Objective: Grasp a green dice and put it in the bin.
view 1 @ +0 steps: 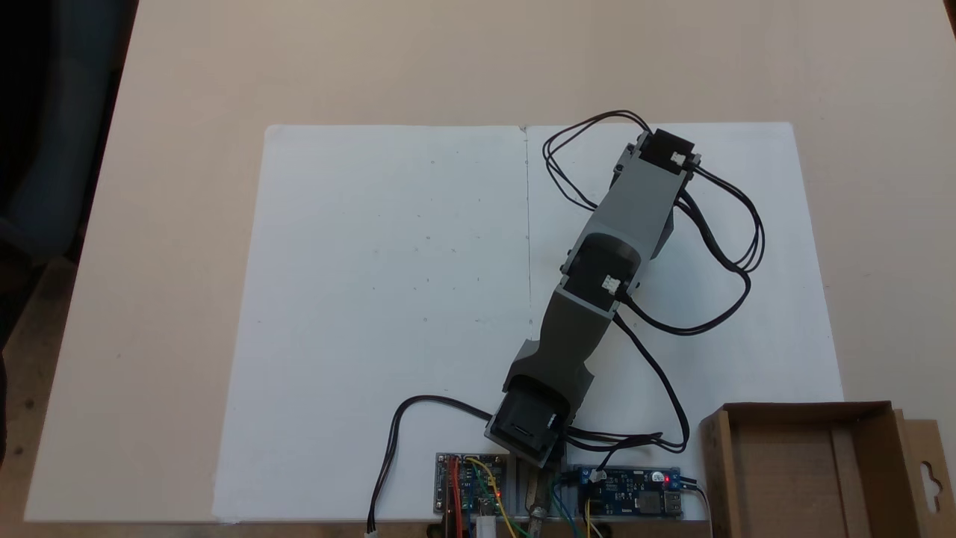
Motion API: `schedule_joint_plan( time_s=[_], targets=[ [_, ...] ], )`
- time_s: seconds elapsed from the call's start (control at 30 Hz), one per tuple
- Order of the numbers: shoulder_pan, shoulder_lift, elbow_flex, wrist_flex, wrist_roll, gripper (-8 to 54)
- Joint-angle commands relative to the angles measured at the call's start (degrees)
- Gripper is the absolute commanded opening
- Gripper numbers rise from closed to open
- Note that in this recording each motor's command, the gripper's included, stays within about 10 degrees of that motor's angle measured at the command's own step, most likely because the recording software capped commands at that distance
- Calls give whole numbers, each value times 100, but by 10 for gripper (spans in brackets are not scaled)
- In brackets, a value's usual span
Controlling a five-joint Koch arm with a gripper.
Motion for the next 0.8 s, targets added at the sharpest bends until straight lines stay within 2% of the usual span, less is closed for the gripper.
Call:
schedule_joint_plan(
  time_s=[0.0, 0.77],
  targets=[
    [44, 88, -167, -185, -510, 439],
    [35, -149, -149, -571, -475, 432]
  ],
)
